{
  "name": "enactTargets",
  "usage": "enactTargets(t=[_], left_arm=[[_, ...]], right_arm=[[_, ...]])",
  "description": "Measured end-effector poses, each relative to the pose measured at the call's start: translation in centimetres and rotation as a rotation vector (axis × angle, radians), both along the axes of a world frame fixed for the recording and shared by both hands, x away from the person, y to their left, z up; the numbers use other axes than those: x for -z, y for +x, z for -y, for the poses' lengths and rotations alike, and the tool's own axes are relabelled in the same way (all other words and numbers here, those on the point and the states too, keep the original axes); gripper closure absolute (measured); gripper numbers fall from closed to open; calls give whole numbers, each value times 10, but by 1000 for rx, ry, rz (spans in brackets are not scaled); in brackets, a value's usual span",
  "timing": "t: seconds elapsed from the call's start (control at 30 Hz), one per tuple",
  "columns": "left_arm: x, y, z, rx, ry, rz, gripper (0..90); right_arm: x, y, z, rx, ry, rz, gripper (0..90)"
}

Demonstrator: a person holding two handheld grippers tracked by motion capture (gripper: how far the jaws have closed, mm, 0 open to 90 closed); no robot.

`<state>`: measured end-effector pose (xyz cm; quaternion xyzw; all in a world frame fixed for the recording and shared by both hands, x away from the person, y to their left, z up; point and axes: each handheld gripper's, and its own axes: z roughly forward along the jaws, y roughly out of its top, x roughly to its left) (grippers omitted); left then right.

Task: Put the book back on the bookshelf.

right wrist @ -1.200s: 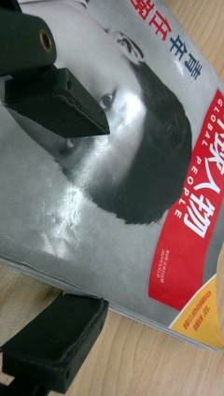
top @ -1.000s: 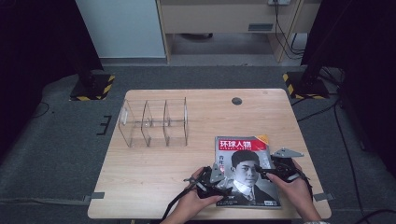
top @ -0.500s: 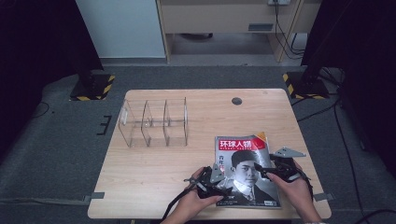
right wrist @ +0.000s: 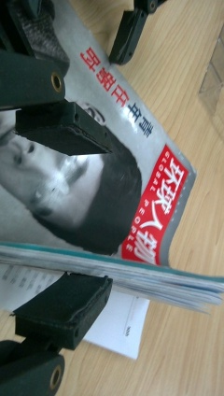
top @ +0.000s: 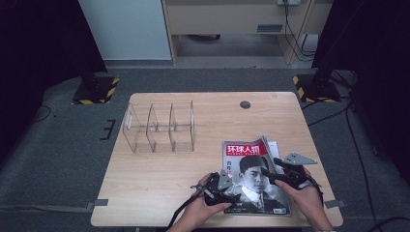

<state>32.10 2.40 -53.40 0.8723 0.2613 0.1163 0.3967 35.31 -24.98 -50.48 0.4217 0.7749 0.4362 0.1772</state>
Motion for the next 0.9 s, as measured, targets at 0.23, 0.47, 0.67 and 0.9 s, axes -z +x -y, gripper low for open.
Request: enactTargets(t=[0.23, 0.47, 0.67, 0.9], left_arm=[[0, 0, 0, 0, 1, 1, 201], [0, 0, 0, 0, 1, 1, 201], [0, 0, 0, 0, 1, 1, 201], [0, 0, 0, 0, 2, 1, 200]], right_arm=[[3, 1, -1, 5, -16, -2, 307], [9, 3, 0, 3, -10, -44, 332], [8, 1, -2, -13, -8, -28, 376], [10, 0, -8, -26, -83, 4, 376]])
